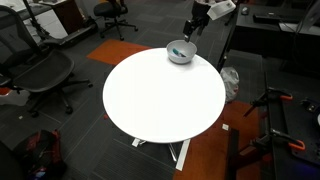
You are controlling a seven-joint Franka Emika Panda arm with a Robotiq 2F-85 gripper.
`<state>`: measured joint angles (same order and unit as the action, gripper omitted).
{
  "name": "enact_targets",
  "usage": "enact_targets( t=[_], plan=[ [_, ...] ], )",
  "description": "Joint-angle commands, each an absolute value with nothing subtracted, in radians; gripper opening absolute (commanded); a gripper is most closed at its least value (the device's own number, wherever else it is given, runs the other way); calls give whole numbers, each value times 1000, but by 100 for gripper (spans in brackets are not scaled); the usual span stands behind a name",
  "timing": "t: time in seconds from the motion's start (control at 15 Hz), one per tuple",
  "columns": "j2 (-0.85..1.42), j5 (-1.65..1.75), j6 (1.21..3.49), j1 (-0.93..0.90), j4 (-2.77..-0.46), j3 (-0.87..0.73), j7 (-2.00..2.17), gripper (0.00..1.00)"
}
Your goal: Take the marker out of the grey bowl and put it on the table
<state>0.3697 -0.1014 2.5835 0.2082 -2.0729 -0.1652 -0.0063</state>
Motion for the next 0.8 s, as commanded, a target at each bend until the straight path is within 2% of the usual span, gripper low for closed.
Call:
enact_targets(
  t=[0.0, 0.73],
  plan=[
    [451, -121, 2585, 236, -1993, -145, -40, 100],
    [661, -101, 2556, 239, -1795, -150, -6, 100]
  ],
)
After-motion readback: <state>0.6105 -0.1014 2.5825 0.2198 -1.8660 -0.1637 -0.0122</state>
